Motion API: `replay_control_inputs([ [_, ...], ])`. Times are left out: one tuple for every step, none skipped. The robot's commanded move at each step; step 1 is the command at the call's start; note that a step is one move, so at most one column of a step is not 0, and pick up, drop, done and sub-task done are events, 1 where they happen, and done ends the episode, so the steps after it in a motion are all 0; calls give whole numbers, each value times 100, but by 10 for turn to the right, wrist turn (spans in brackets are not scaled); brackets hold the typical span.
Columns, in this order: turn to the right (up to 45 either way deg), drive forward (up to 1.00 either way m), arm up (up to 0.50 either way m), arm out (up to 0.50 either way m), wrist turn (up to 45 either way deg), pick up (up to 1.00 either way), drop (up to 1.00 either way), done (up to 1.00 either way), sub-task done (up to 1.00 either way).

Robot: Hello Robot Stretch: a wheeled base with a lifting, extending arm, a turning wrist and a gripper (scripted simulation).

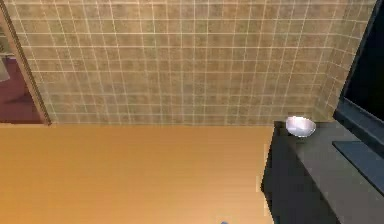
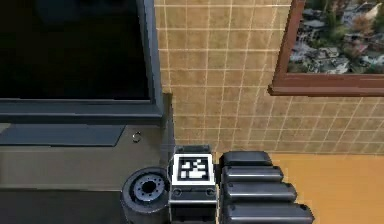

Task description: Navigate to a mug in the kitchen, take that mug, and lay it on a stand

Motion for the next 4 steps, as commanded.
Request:
replay_control_inputs([
  [0,60,0,0,0,0,0,0,0],
  [450,0,0,0,0,0,0,0,0],
  [450,0,0,0,0,0,0,0,0],
  [450,0,0,0,0,0,0,0,0],
])
